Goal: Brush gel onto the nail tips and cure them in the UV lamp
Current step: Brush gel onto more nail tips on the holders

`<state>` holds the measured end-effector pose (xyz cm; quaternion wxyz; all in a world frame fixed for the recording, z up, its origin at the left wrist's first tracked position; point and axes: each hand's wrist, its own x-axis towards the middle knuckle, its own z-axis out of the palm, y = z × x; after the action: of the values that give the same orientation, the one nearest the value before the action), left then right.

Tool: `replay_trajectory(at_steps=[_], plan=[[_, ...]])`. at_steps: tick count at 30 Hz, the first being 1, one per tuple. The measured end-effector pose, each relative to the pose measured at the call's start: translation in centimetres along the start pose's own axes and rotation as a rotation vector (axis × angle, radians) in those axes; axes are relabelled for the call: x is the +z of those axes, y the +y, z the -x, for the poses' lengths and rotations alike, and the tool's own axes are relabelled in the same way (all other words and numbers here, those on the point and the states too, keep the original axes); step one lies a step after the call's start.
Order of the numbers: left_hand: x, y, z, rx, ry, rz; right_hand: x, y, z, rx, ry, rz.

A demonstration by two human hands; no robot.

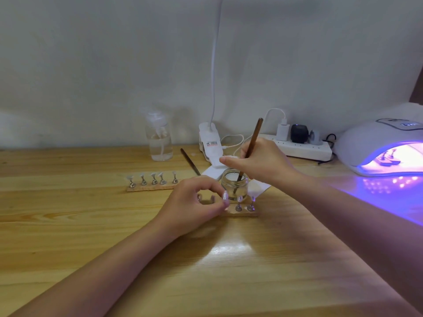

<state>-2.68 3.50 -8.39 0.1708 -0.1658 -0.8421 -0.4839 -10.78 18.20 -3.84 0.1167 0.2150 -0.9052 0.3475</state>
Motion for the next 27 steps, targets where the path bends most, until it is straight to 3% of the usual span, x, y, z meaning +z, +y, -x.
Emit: replay_trajectory(at_steps=[5,10,18,27], plan=[[-0.8,0.1,-0.1,0.007,0.187,0.161,-1.0,0.4,-0.3,0.028,0.080,-0.074],[-0.9,-0.3,-0.3,-0.097,0.241,0.316,-1.7,1.5,-0.6,0.133,0.145,-0.323],[-0.7,-0.7,-0.1,-0.095,0.260,0.270,-2.1,2.8,-0.2,0.304,0.165,-0.454],[-0.6,-0.3,0.1,-0.008,0.240,0.106,-2.9,3.0,0.4,0.342,0.264,-0.602]])
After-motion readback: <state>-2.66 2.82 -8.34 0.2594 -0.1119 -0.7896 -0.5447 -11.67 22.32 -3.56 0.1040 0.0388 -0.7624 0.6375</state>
